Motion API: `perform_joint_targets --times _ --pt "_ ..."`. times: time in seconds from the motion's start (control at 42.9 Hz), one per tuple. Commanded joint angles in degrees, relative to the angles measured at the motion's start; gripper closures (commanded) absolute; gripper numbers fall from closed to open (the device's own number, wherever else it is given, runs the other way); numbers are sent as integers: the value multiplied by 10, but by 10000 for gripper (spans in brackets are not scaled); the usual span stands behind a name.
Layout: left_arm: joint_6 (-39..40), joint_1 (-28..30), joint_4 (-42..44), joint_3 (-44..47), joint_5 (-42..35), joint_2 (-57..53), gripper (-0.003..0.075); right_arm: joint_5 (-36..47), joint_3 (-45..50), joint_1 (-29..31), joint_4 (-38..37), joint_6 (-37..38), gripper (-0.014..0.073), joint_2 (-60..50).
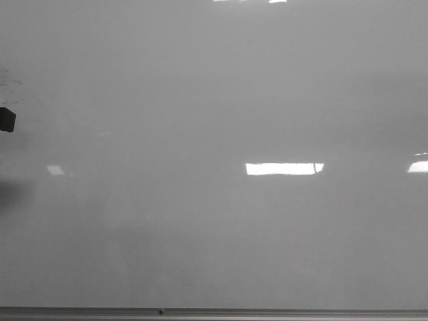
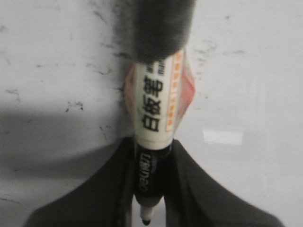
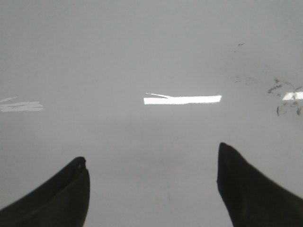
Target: Write number 9 on whiteboard
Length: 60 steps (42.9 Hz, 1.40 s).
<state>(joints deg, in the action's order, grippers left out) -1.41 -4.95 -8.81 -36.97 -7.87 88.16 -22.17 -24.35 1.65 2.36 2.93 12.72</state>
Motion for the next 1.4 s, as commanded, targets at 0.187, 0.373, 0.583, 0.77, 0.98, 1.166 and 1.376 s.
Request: perform_joint_targets --times 0.187,0.373,0.583,0.77,0.98,1.166,1.376 --pt "3 -13 -2 -26 63 -70 731 47 -20 4 -5 -1 15 10" --pt "-4 -54 -5 -86 314 -141 731 4 -43 1 10 -2 15 27" --pt "-81 -136 -12 -172 533 -168 731 -100 -103 -35 37 -56 15 107" --pt "-183 -207 -60 -227 648 -168 731 -180 -166 -100 143 -172 15 197" --pt "-391 -284 -162 -256 740 -168 731 -313 -256 -188 291 -362 12 302" --pt "-511 -342 -240 -266 800 -168 731 -397 -334 -234 377 -441 11 398" --pt "-511 -359 -240 -267 800 -168 731 -443 -404 -273 470 -507 11 482"
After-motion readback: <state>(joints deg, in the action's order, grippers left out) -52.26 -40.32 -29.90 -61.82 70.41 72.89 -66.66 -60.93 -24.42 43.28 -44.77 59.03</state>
